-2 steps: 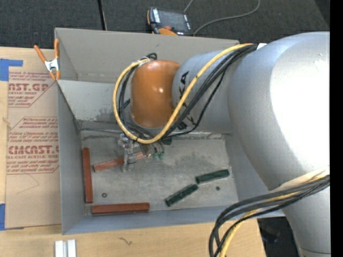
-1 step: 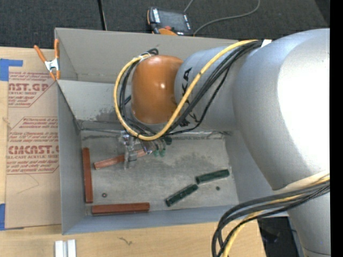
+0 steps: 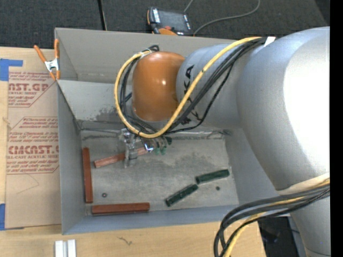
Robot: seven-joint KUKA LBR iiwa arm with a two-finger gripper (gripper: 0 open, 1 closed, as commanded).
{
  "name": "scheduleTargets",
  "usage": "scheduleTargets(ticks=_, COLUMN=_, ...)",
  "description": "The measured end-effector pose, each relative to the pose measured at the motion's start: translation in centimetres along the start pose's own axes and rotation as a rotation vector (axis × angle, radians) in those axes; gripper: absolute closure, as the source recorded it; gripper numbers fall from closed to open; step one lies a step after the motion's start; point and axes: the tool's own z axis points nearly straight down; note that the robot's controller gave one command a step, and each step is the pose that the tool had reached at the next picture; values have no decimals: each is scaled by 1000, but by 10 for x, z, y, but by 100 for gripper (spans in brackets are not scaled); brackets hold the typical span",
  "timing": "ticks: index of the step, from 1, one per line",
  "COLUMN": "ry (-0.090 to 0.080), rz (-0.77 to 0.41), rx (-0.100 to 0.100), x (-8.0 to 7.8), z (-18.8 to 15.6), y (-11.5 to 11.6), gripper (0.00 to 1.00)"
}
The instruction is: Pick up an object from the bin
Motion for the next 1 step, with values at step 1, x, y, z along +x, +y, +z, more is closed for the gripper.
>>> scheduleTargets(ticks=1, ry=-1, rz=0, rx=0, x=-1, z=-17, y=1, gripper=100)
